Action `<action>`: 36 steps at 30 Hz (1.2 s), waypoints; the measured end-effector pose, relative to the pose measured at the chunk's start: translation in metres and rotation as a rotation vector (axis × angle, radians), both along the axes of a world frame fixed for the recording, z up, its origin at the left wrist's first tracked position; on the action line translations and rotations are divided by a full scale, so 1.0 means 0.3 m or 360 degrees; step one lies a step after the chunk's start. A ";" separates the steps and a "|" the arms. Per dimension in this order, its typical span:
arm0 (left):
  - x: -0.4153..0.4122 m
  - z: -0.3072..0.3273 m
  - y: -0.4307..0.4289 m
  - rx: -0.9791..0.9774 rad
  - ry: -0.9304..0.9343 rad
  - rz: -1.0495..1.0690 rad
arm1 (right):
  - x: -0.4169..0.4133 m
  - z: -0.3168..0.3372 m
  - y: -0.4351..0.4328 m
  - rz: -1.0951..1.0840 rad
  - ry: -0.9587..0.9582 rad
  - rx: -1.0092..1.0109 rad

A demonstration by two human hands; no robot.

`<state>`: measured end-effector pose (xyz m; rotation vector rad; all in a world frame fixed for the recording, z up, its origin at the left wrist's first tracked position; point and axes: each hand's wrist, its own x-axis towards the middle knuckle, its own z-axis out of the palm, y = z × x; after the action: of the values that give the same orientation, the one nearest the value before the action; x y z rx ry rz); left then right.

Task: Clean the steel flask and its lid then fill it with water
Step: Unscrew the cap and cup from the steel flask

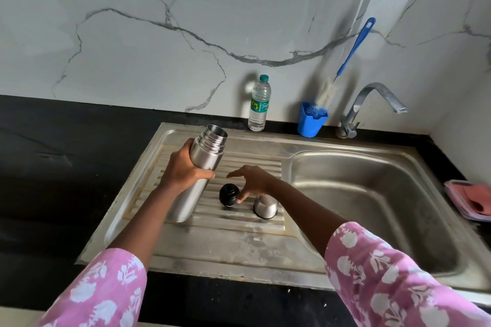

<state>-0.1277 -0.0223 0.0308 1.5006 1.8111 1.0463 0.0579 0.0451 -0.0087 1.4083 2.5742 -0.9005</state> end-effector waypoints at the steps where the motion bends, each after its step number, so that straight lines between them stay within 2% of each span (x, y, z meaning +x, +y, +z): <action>1: 0.015 0.002 -0.005 -0.0006 0.0001 -0.0010 | 0.024 0.010 0.005 -0.0038 0.0050 0.0029; 9: 0.192 0.027 -0.065 -0.0025 0.0026 -0.0043 | 0.283 0.054 0.001 -0.0366 0.0370 0.0272; 24: 0.675 0.011 -0.183 -0.0302 0.0232 -0.0126 | 1.044 -0.205 -0.146 -0.0960 0.0362 0.0246; 30: 0.847 -0.020 -0.211 -0.0435 0.0201 -0.0150 | 1.213 -0.293 -0.228 -0.1079 0.0350 0.0304; 36: 0.913 -0.076 -0.187 -0.0590 0.0367 -0.0144 | 1.241 -0.334 -0.264 -0.1106 0.0290 0.0418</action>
<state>0.1461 -0.0786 0.0080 1.4993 1.9417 0.4734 0.4301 -0.0341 -0.1090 2.4870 2.3964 -0.7868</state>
